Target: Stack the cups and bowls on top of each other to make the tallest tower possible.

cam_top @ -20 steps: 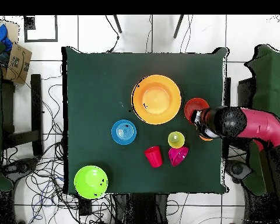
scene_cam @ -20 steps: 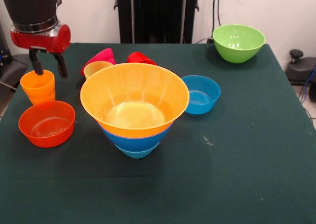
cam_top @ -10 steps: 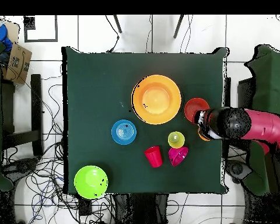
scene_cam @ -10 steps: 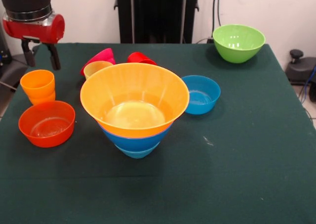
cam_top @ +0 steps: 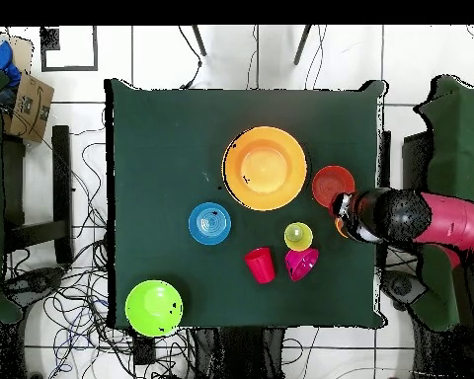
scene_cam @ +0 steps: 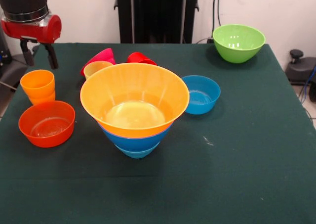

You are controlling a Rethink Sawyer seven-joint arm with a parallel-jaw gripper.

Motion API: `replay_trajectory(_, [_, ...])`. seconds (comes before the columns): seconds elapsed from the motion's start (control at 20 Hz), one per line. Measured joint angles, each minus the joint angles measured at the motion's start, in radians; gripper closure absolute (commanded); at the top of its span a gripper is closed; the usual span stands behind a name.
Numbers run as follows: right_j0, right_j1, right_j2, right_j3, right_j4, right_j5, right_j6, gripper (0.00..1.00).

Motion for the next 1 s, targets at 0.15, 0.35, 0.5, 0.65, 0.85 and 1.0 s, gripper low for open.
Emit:
replay_trajectory(0.15, [-0.007,0.010,0.000,0.000,-0.001,0.000,0.000,0.00])
replay_trajectory(0.35, [-0.019,0.029,0.000,0.001,-0.002,0.000,0.000,0.00])
replay_trajectory(0.5, [-0.026,0.047,0.000,0.002,-0.004,0.000,0.000,0.00])
replay_trajectory(0.65, [-0.030,0.060,0.000,0.002,-0.005,0.000,0.000,0.00])
replay_trajectory(0.85, [-0.034,0.080,0.000,0.002,-0.008,0.000,0.000,0.00])
replay_trajectory(1.0, [-0.034,0.088,0.000,0.002,-0.012,-0.001,0.000,0.00])
